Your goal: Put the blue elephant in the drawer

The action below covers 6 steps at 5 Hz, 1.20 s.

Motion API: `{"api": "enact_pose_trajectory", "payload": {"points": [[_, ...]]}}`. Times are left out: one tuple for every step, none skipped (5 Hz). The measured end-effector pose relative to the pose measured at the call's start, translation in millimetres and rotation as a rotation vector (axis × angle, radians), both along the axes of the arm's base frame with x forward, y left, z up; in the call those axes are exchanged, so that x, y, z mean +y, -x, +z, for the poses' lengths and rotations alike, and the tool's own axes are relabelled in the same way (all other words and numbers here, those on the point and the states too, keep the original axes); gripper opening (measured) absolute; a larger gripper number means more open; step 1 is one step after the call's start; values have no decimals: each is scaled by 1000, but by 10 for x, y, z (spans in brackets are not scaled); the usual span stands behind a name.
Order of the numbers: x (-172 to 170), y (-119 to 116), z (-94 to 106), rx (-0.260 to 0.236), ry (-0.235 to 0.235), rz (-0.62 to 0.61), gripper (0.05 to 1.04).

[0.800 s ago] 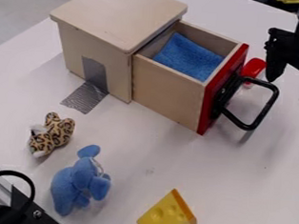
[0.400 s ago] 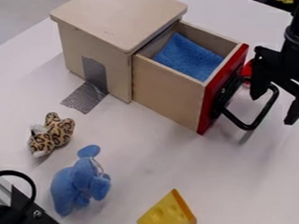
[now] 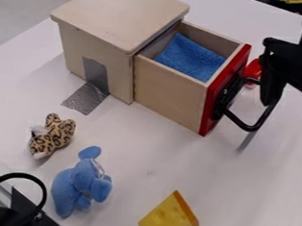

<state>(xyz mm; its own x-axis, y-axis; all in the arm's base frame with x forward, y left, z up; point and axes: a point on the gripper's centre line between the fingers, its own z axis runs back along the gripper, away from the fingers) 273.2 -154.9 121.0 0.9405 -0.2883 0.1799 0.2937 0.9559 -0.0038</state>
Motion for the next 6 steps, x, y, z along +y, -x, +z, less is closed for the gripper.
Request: {"api": "enact_pose_trajectory", "payload": {"points": [[160,462,15,28,-21,20,999],[529,879,-110,33,-52,57,999],[823,1129,-224,65,-104,96,999],[1069,1328,-355,59,-126,119,999],[1307,1421,-498,33,-116,159,999],[1424,1335,-537,14,-132,152,999]]}}
